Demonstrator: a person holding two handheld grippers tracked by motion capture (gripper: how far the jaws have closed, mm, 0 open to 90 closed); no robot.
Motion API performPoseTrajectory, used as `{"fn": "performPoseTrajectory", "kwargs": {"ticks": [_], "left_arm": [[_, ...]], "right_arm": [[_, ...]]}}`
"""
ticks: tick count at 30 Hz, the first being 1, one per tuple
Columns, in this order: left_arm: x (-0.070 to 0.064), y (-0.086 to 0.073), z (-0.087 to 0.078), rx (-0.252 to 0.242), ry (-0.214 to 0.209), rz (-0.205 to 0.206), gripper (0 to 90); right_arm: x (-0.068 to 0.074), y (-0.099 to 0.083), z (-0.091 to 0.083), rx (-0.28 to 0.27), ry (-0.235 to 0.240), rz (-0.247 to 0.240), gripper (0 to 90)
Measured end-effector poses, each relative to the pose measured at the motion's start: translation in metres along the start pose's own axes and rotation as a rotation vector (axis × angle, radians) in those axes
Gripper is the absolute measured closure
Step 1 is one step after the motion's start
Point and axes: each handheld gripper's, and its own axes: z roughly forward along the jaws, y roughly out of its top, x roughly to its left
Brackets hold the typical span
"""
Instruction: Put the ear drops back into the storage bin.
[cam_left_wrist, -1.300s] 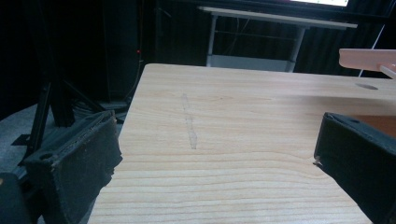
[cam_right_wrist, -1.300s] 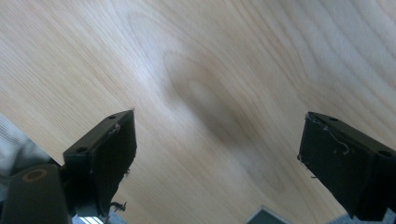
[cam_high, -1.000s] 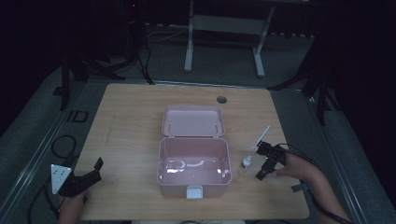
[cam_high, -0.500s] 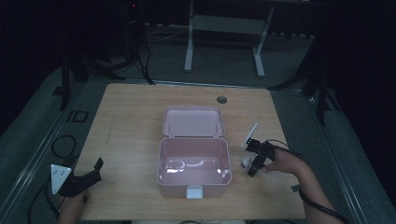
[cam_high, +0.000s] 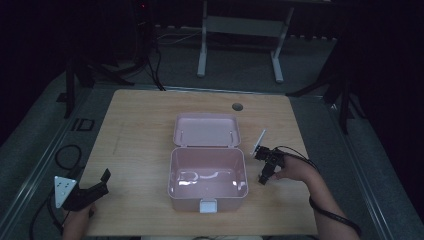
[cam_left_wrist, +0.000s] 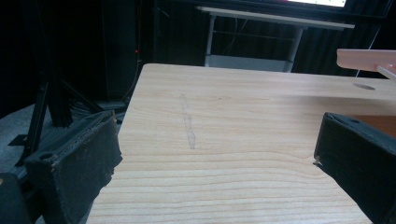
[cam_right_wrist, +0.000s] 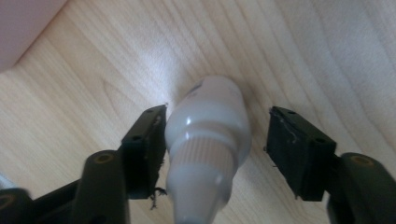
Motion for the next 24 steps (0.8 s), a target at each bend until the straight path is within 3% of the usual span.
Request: {"fn": "performPoseTrajectory", "kwargs": {"ticks": [6, 9, 13, 15, 17, 18, 24], "left_arm": [[0.0, 0.0, 0.0, 0.0, -0.001, 0.001, 0.4], [0.0, 0.0, 0.0, 0.0, 0.0, 0.001, 0.4], [0.0, 0.0, 0.0, 0.001, -0.001, 0.0, 0.4], [0.0, 0.0, 0.0, 0.001, 0.0, 0.0, 0.5], [0.0, 0.0, 0.0, 0.001, 0.0, 0.0, 0.4], [0.0, 0.0, 0.0, 0.002, 0.0, 0.001, 0.4], [0.0, 0.0, 0.0, 0.001, 0.001, 0.001, 0.4]], "right_arm": [[0.001, 0.006, 0.002, 0.017, 0.015, 0.003, 53.9], [0.002, 0.008, 0.004, 0.027, 0.012, 0.004, 54.7], [0.003, 0.01, 0.0, 0.017, -0.021, -0.014, 59.4], [0.006, 0.007, -0.008, 0.004, -0.045, -0.059, 59.6], [0.008, 0.006, -0.01, 0.006, -0.05, -0.071, 59.6], [0.012, 0.004, -0.014, 0.01, -0.065, -0.112, 59.6], [0.018, -0.004, -0.019, 0.015, -0.067, -0.217, 59.7]]}}
